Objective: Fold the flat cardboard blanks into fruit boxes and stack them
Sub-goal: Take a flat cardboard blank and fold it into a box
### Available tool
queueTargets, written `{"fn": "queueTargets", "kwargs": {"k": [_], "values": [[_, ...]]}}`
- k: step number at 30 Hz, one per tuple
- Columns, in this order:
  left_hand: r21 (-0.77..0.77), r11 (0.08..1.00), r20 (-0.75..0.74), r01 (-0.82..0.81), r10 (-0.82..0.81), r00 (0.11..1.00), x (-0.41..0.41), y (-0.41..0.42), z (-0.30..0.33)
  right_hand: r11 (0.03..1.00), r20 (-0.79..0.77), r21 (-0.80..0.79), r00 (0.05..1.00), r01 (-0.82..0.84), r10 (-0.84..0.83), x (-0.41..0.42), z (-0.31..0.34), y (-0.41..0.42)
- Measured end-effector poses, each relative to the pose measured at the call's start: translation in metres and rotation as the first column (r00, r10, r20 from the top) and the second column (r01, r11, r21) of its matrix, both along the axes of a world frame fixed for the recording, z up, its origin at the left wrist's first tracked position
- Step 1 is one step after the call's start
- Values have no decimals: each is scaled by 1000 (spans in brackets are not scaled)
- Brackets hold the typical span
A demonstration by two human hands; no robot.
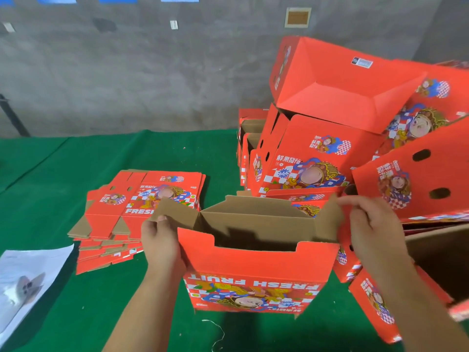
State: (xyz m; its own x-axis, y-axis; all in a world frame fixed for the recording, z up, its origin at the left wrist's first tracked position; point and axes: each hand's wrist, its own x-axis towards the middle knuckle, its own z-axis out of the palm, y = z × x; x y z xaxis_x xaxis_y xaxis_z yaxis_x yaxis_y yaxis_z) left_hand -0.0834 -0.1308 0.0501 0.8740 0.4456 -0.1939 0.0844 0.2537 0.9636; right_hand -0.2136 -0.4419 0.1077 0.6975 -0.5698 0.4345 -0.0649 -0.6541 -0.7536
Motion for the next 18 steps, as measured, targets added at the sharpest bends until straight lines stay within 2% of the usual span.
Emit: {"fn": "queueTargets", "kwargs": {"k": [2, 3, 5, 7, 9, 11, 13, 15, 18], "values": [[16, 1000, 29, 8, -9, 1000, 0, -2, -2, 980, 181, -154, 979, 123, -94, -15, -16, 23], [14, 1000, 43, 10, -10, 999, 0, -1, -3, 966, 254, -225, 965, 129, -70, -22, -24, 37], [19, 1000, 67, 0, -1, 998, 0, 0, -4, 925, 282, -378, 947, -36, 152, -32, -43, 65], [100, 995, 93, -29, 20, 995, 0, 1, -8, 851, 112, -461, 935, -250, 336, -29, -53, 83], [245, 968, 143, -54, 19, 990, -2, 1, -13, 848, -121, -406, 940, -340, 319, -20, -57, 87], [360, 930, 220, -68, -14, 976, -3, -2, -14, 893, -296, -288, 919, -347, 262, -11, -54, 85], [475, 877, 301, -72, -85, 950, -1, -6, -15, 918, -325, -229, 915, -323, 240, -4, -55, 82], [579, 812, 356, -71, -174, 918, 1, -8, -14, 905, -365, -277, 906, -324, 213, 2, -56, 82], [627, 779, 367, -5, -289, 884, 3, -7, -12, 876, -530, -320, 835, -361, 151, 10, -56, 87]]}}
